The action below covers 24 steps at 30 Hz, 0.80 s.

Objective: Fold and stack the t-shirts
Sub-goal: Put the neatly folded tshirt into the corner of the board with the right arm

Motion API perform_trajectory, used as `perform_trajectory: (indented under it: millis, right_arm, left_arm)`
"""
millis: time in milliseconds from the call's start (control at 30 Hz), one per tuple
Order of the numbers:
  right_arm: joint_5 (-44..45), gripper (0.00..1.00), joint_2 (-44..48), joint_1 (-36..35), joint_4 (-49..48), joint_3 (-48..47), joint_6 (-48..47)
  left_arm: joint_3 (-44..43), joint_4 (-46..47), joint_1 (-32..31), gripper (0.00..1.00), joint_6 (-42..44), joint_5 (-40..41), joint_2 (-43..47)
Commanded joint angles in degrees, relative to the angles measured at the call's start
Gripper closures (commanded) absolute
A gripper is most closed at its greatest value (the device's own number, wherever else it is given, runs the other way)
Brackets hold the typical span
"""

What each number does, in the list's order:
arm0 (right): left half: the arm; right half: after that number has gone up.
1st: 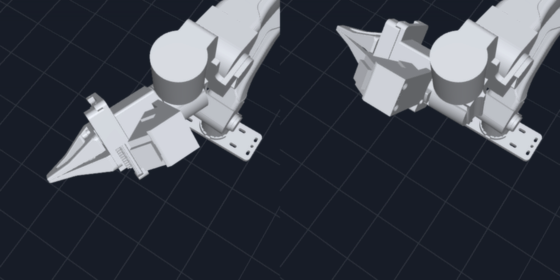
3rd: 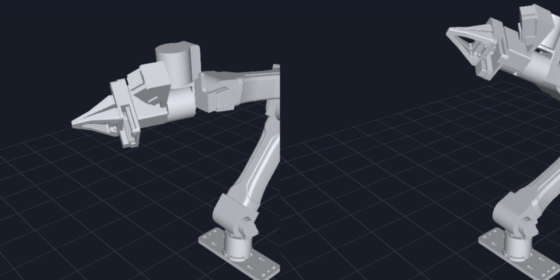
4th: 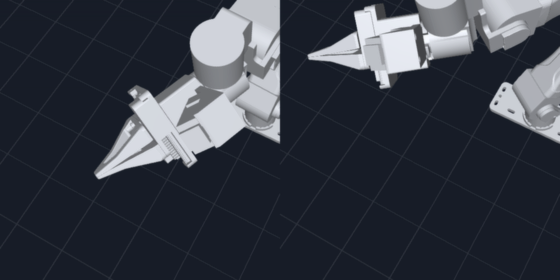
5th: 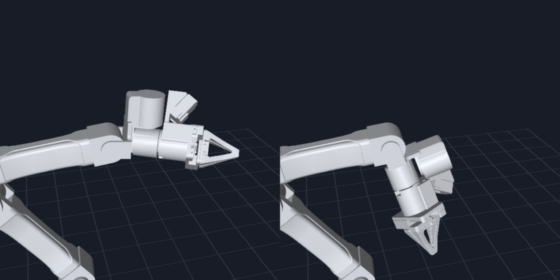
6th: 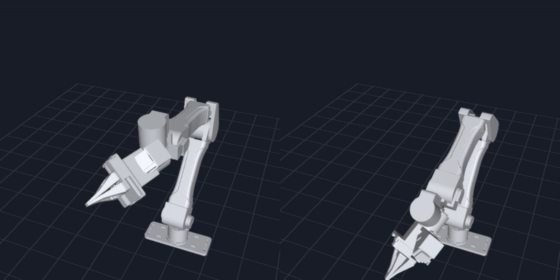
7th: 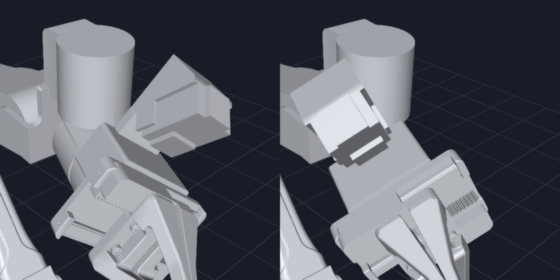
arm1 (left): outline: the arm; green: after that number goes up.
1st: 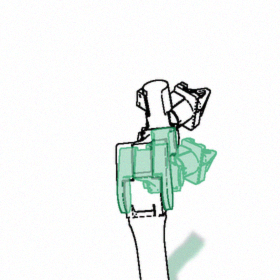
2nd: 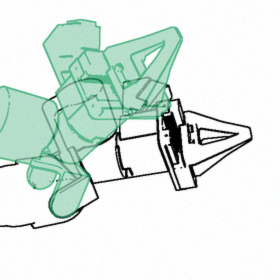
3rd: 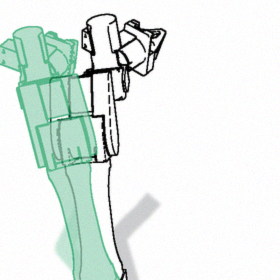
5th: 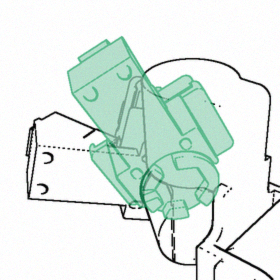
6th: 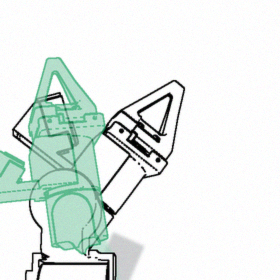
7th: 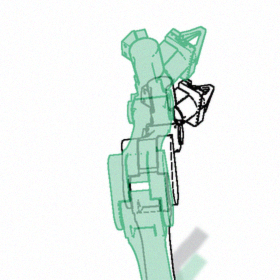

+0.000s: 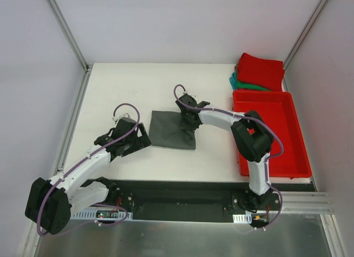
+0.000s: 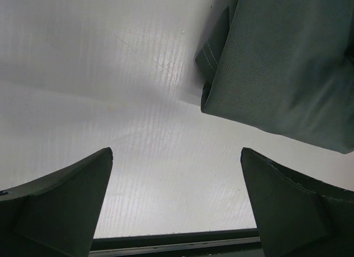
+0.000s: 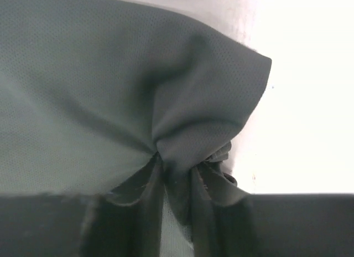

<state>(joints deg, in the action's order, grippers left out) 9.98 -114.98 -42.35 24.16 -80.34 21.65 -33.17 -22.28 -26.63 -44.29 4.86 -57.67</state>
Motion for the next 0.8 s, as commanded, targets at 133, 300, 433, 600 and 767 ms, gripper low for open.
perform_trajectory:
  millis: [133,300,433,600,767]
  right_arm:
    - [-0.4,1.00,-1.4,-1.8,-10.9,1.0,-5.7]
    - [5.9,1.00,2.8,-1.5,-11.5,-2.4,-21.2]
    - [16.7,1.00,3.4,-0.6,-7.9,-7.7,-34.8]
    - [24.6,1.00,0.2,3.7,-5.8,-15.0,-43.7]
    - [29.3,1.00,-7.0,9.8,-4.6,-25.2,-49.5]
  left_arm:
    - [0.3,-1.8,-0.2,0.01,-0.8,2.1,2.8]
    - [0.0,-3.2,-0.1,0.01,-0.6,2.9,5.0]
    - [-0.1,-4.3,-0.1,0.01,-1.1,4.6,6.8]
    - [0.7,-7.2,-0.1,0.01,-2.0,8.4,8.3]
    - [0.1,-10.8,0.1,0.01,-3.3,12.4,8.4]
